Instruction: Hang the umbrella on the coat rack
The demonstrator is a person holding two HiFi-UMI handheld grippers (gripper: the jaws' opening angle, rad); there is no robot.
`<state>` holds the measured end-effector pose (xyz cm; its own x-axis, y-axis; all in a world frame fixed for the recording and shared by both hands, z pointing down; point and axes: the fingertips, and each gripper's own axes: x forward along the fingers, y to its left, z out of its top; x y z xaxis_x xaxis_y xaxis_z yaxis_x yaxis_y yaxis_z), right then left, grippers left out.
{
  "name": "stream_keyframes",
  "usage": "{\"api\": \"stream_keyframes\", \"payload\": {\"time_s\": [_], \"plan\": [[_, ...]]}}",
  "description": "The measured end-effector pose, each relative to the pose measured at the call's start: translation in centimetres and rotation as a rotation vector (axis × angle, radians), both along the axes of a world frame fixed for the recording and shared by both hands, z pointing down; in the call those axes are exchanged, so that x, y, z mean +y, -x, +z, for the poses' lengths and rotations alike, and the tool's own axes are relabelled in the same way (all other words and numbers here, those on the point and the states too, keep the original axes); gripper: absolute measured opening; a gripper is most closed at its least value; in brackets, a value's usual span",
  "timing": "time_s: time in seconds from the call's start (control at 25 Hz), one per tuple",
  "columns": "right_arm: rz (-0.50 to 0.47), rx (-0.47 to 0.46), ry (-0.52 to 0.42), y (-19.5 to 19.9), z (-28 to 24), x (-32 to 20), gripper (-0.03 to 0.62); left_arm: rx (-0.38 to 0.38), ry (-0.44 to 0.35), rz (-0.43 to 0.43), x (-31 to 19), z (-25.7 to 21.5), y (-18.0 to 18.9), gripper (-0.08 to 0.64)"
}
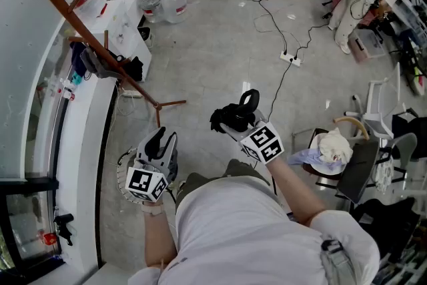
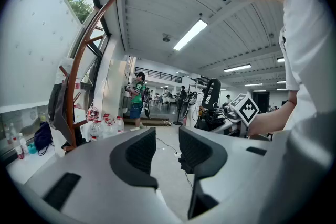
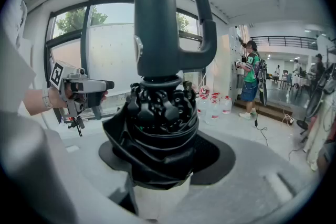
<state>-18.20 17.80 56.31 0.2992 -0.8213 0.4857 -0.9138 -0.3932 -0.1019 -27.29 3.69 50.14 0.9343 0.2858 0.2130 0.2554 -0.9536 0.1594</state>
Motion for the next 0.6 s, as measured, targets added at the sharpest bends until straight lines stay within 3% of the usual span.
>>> {"api": "stream_keyframes", "payload": {"time_s": [0.4, 0.6], "plan": [[-0.071, -0.007, -0.045, -4.3, -0.2, 6.1, 0.267, -0.011, -0.023, -0.030, 8.1, -0.1, -5.4, 0.121], [-0.093, -0.005, -0.090, -6.8, -1.5, 6.3, 0.267, -0.025, -0.041, -0.023, 9.5, -0.2, -7.4, 0.121]]}}
